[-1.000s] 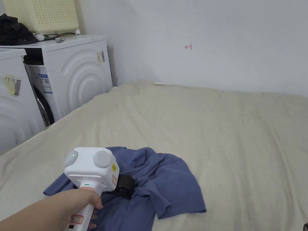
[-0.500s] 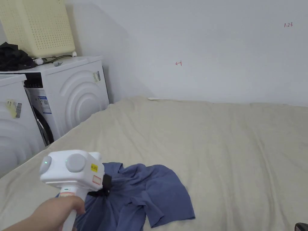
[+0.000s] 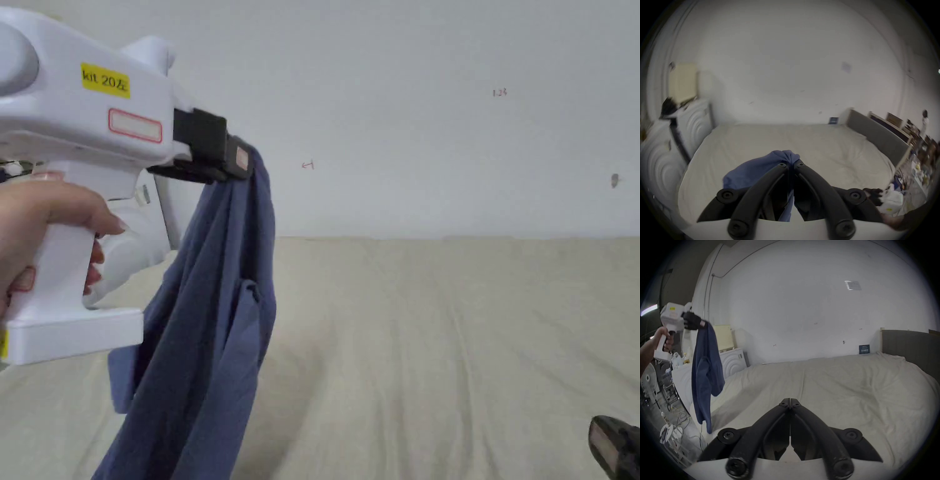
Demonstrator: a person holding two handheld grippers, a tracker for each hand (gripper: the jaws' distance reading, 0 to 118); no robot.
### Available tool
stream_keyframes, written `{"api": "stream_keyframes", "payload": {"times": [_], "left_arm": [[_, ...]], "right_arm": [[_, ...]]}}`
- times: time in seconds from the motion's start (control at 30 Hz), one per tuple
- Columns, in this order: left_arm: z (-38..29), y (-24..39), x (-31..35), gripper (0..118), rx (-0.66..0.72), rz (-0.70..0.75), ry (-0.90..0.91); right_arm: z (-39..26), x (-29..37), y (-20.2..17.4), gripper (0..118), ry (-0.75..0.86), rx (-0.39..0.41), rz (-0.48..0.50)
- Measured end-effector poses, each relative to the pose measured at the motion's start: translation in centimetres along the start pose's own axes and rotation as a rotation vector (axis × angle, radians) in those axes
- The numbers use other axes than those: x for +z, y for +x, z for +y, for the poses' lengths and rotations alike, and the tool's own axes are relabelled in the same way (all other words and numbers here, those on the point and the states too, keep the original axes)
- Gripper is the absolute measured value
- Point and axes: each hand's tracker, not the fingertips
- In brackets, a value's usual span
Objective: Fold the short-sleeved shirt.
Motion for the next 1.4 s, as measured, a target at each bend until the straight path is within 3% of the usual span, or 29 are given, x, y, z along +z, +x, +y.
{"api": "stream_keyframes", "payload": {"times": [0.13,0.27,0.37,0.57,0.7,0.73,0.77,0.8,0.83,0.93,1.07,1.3,1.33,1.4], "left_arm": [[2.2,7.5,-3.7,4,-0.018,-0.200,-0.006],[1.1,14.2,-10.3,4,-0.009,-0.255,-0.034],[-1.6,16.8,-18.6,4,0.086,-0.361,-0.203],[-14.2,21.1,-34.3,4,0.146,-0.272,-0.613],[-19.8,21.4,-38.2,8,0.222,-0.209,-0.670],[-20.5,21.2,-38.6,22,0.232,-0.195,-0.674],[-21.1,20.9,-39.2,64,0.243,-0.200,-0.691],[-21.7,20.6,-39.5,92,0.270,-0.211,-0.728],[-21.9,20.4,-39.2,102,0.280,-0.212,-0.728],[-21.9,19.2,-38.8,103,0.326,-0.214,-0.696],[-20.2,17.3,-35.6,103,0.428,-0.329,-0.560],[-18.1,13.5,-23.1,100,0.229,-0.256,-0.323],[-18.4,13.0,-21.1,89,0.170,-0.227,-0.294],[-19.7,12.1,-17.0,25,0.072,-0.130,-0.167]], "right_arm": [[0.9,1.5,2.3,0,0.028,-0.029,-0.045],[1.4,3.5,5.0,0,0.082,-0.057,-0.119],[1.3,4.4,7.0,0,0.089,-0.098,-0.170],[0.3,5.2,10.5,0,0.069,-0.145,-0.244],[-0.4,5.7,11.9,0,0.063,-0.164,-0.273],[-0.5,5.7,12.1,0,0.058,-0.161,-0.279],[-0.6,5.7,12.3,0,0.051,-0.159,-0.284],[-0.7,5.6,12.4,0,0.043,-0.158,-0.286],[-0.8,5.5,12.5,0,0.037,-0.160,-0.286],[-0.9,5.5,12.5,0,0.030,-0.167,-0.284],[-0.6,5.4,12.0,0,0.020,-0.172,-0.272],[1.0,6.3,10.9,0,0.038,-0.118,-0.268],[1.2,6.4,10.7,0,0.037,-0.109,-0.267],[1.4,6.6,10.4,0,0.039,-0.091,-0.261]]}}
